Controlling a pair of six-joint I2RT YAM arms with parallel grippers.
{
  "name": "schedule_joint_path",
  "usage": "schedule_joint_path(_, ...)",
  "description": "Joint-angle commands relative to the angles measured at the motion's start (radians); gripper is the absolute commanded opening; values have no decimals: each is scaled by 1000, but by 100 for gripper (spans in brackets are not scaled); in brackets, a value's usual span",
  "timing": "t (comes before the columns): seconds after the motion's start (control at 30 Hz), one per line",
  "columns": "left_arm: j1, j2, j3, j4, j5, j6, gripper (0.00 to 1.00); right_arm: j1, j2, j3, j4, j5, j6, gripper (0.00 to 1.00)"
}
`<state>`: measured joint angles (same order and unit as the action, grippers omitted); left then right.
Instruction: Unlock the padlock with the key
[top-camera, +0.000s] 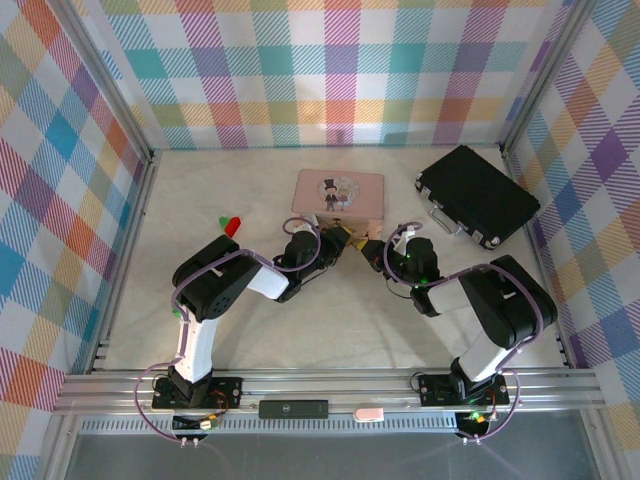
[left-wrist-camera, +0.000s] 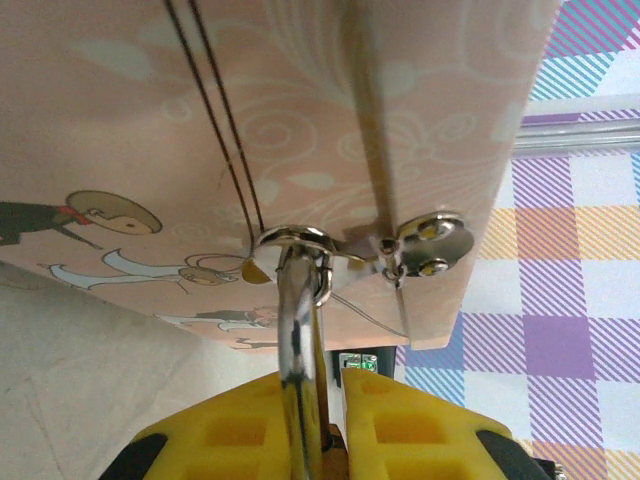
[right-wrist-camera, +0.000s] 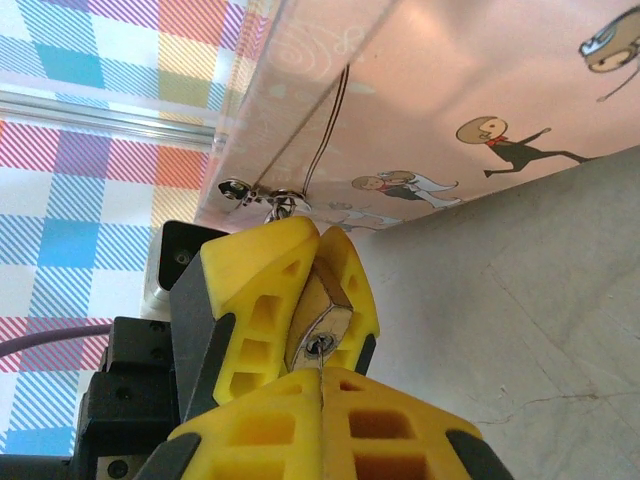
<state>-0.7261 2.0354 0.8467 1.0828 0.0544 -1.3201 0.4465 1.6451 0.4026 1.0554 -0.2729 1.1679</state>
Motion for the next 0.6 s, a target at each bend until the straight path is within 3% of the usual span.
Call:
schedule_joint_path(0.0, -7, -18, 8, 106, 4, -8, 0, 9, 23, 22, 50, -12, 10, 0)
schedule_joint_path(0.2, -7, -11, 15, 100, 10, -12, 0, 8, 56, 33, 139, -40, 30, 0)
schedule_joint_path(0.57, -5, -12, 14, 115, 29, -17, 0, 1, 74, 40, 142, -108, 43, 0)
